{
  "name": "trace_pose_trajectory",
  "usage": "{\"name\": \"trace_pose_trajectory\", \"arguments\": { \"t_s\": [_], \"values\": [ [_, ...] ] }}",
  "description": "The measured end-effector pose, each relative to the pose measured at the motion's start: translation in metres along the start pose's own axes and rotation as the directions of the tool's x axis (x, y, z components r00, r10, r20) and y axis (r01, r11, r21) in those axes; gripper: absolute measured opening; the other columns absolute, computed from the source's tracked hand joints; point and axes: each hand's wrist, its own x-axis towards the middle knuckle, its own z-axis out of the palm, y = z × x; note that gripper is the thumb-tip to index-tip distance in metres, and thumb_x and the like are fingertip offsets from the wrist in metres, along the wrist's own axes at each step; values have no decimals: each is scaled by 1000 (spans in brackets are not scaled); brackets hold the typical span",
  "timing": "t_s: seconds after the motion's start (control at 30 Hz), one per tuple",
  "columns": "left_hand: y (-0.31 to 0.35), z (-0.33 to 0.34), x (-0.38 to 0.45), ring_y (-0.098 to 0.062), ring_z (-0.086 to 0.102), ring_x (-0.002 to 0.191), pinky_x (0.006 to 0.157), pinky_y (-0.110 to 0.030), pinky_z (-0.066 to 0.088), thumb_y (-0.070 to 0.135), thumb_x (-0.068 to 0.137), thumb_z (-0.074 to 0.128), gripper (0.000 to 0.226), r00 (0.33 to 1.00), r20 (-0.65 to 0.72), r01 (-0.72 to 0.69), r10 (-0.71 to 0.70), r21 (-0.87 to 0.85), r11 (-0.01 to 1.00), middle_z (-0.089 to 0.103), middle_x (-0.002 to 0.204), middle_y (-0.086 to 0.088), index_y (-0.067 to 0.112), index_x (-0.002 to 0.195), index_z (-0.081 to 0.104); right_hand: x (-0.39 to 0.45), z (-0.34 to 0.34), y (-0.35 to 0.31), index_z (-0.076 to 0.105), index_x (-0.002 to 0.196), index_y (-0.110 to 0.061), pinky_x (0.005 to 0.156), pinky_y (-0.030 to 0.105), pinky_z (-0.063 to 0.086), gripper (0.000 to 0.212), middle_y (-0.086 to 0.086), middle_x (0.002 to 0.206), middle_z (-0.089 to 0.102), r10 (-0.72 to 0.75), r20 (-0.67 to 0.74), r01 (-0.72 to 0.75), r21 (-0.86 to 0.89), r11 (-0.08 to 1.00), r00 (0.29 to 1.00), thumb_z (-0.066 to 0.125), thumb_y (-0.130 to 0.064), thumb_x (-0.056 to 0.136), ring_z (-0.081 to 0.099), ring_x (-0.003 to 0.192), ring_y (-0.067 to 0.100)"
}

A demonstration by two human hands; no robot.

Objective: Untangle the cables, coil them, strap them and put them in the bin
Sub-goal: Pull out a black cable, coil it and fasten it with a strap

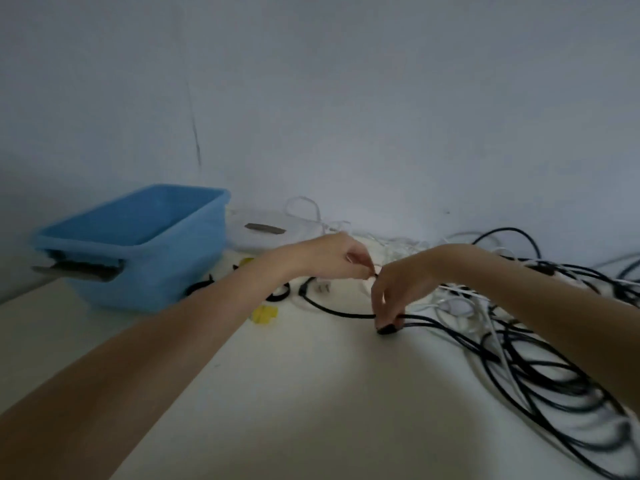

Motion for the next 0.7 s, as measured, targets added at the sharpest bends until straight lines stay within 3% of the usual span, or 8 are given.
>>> {"name": "trace_pose_trajectory", "arguments": {
  "t_s": [0.1, 0.17, 0.23, 0.33, 0.43, 0.53, 0.63, 0.7],
  "values": [
    [32, 22, 13, -7, 62, 76, 70, -13, 47, 20, 100, 42, 25, 994, 104, -22, 45, -208, 978, 69, 96, -5, 7, 100, 64, -40, 5, 27, 67, 79, -12, 56, 8, 38, 17, -13, 43, 55, -6, -241, 25, 75, 997, 971, 57, -17, 91, 51, 42, -3],
    [48, 27, 21, -10, 56, 66, 65, -19, 45, 22, 102, 36, 30, 998, 28, -43, 54, -302, 952, 65, 82, -5, 10, 94, 62, -67, 0, 42, 65, 72, -12, 45, 11, 38, 24, -5, 49, 51, 64, -473, 41, 209, 977, 879, 53, -14, 93, 45, 37, 2],
    [62, 28, 33, -9, 47, 57, 58, -20, 40, 23, 103, 34, 33, 993, -100, -78, 54, -246, 966, 55, 66, 0, 12, 87, 61, -98, -5, 64, 63, 70, -14, 43, 14, 35, 26, -3, 46, 45, 177, -657, 26, 286, 958, 733, 53, -14, 94, 41, 36, 6],
    [83, 34, 48, -5, 39, 46, 51, -22, 33, 24, 103, 32, 40, 975, -205, -131, 80, -249, 960, 44, 57, 2, 17, 73, 57, -143, -15, 97, 70, 84, -8, 41, 12, 28, 18, -8, 39, 42, 324, -837, -4, 359, 933, 440, 56, -16, 92, 38, 38, 9],
    [117, 35, 62, 0, 38, 44, 51, -20, 32, 24, 103, 33, 39, 952, -278, -207, 127, -283, 937, 43, 57, 4, 19, 71, 55, -178, -33, 118, 71, 94, -6, 50, 15, 33, 20, 6, 66, 55, 273, -935, -121, 252, 960, 226, 58, -21, 91, 45, 51, 10],
    [154, 28, 72, -6, 42, 54, 52, -19, 33, 23, 103, 34, 36, 925, -343, -268, 166, -278, 922, 44, 58, 4, 19, 73, 54, -204, -61, 122, 69, 100, -5, 66, 27, 35, 28, 11, 83, 58, 130, -991, -218, 122, 968, 23, 60, -29, 89, 49, 74, 22],
    [171, 22, 79, -8, 39, 49, 48, -19, 31, 24, 102, 35, 38, 897, -415, -282, 153, -270, 921, 43, 55, 3, 18, 70, 55, -228, -78, 128, 66, 101, -1, 74, 34, 38, 26, 21, 100, 60, 56, -998, -360, 59, 931, -18, 60, -23, 89, 54, 93, 35],
    [172, 27, 80, -6, 41, 49, 48, -21, 31, 26, 102, 36, 40, 892, -436, -238, 119, -229, 944, 45, 56, 3, 19, 67, 55, -236, -68, 140, 65, 103, -1, 80, 37, 42, 29, 24, 108, 58, 150, -989, -452, 128, 883, 14, 60, -26, 89, 53, 104, 38]
  ]
}}
